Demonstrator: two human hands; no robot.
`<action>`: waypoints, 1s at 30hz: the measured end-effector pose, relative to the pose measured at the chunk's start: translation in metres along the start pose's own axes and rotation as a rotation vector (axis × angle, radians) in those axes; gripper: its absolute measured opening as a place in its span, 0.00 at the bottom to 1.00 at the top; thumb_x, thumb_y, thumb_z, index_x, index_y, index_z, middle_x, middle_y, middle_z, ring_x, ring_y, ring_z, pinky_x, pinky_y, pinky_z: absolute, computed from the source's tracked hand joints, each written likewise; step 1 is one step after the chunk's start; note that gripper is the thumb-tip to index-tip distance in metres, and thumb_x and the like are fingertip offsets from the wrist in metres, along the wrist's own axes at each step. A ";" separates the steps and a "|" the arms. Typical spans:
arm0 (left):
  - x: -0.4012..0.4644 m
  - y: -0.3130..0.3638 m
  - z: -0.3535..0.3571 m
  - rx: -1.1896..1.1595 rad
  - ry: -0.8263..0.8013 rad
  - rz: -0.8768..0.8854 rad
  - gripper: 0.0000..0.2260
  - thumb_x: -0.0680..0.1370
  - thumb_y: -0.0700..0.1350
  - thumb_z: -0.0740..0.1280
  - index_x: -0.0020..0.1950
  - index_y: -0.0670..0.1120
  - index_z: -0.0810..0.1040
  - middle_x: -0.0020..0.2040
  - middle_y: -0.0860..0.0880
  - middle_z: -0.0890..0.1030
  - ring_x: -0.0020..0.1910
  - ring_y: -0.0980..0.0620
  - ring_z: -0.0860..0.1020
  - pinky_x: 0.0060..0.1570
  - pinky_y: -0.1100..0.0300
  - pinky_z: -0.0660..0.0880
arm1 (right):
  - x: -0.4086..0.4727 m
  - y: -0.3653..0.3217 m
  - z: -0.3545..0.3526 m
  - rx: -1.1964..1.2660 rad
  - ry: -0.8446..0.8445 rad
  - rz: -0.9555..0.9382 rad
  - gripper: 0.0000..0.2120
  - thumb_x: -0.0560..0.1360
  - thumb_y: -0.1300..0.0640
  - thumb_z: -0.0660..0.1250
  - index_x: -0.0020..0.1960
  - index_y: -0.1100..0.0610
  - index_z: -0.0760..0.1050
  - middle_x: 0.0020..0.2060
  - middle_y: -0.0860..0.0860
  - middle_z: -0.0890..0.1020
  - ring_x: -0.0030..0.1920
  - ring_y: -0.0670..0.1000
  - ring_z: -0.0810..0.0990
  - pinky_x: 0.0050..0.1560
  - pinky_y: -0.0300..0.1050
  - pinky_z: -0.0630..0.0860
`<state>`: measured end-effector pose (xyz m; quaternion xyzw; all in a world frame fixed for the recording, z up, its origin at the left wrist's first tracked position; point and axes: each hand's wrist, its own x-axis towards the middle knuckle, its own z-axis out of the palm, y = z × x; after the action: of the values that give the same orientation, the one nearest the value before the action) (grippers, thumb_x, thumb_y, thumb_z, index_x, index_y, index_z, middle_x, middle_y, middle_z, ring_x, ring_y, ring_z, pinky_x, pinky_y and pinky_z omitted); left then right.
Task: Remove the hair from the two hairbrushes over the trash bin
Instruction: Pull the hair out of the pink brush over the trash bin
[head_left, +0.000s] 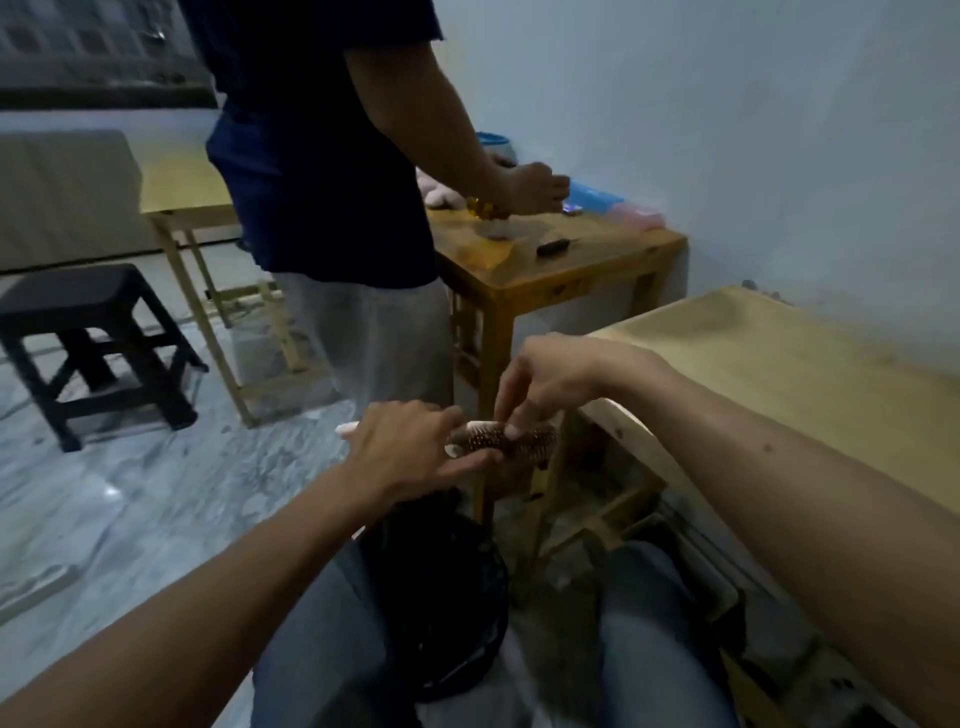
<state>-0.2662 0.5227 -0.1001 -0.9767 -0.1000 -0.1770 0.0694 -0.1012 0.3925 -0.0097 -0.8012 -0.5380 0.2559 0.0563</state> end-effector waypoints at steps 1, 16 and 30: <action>-0.010 -0.008 0.005 0.008 -0.006 -0.018 0.28 0.72 0.75 0.52 0.43 0.53 0.75 0.36 0.51 0.81 0.34 0.49 0.79 0.29 0.57 0.62 | 0.010 -0.005 0.009 0.007 0.005 -0.019 0.09 0.76 0.53 0.75 0.56 0.47 0.86 0.49 0.43 0.86 0.50 0.44 0.83 0.47 0.41 0.78; -0.115 -0.053 0.068 0.086 -0.203 -0.263 0.29 0.71 0.75 0.49 0.42 0.53 0.76 0.35 0.50 0.82 0.34 0.48 0.80 0.28 0.58 0.60 | 0.110 -0.028 0.120 0.096 -0.012 -0.239 0.03 0.72 0.52 0.80 0.46 0.47 0.89 0.35 0.38 0.86 0.41 0.37 0.82 0.43 0.34 0.74; -0.174 -0.052 0.098 0.113 -0.191 -0.516 0.30 0.72 0.74 0.50 0.42 0.52 0.78 0.31 0.52 0.79 0.30 0.50 0.79 0.25 0.61 0.63 | 0.132 -0.006 0.115 0.105 0.162 -0.089 0.03 0.73 0.48 0.78 0.40 0.45 0.88 0.34 0.44 0.87 0.41 0.44 0.85 0.50 0.50 0.84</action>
<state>-0.4053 0.5602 -0.2482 -0.9257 -0.3613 -0.0899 0.0668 -0.1227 0.4912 -0.1529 -0.7903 -0.5528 0.2155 0.1527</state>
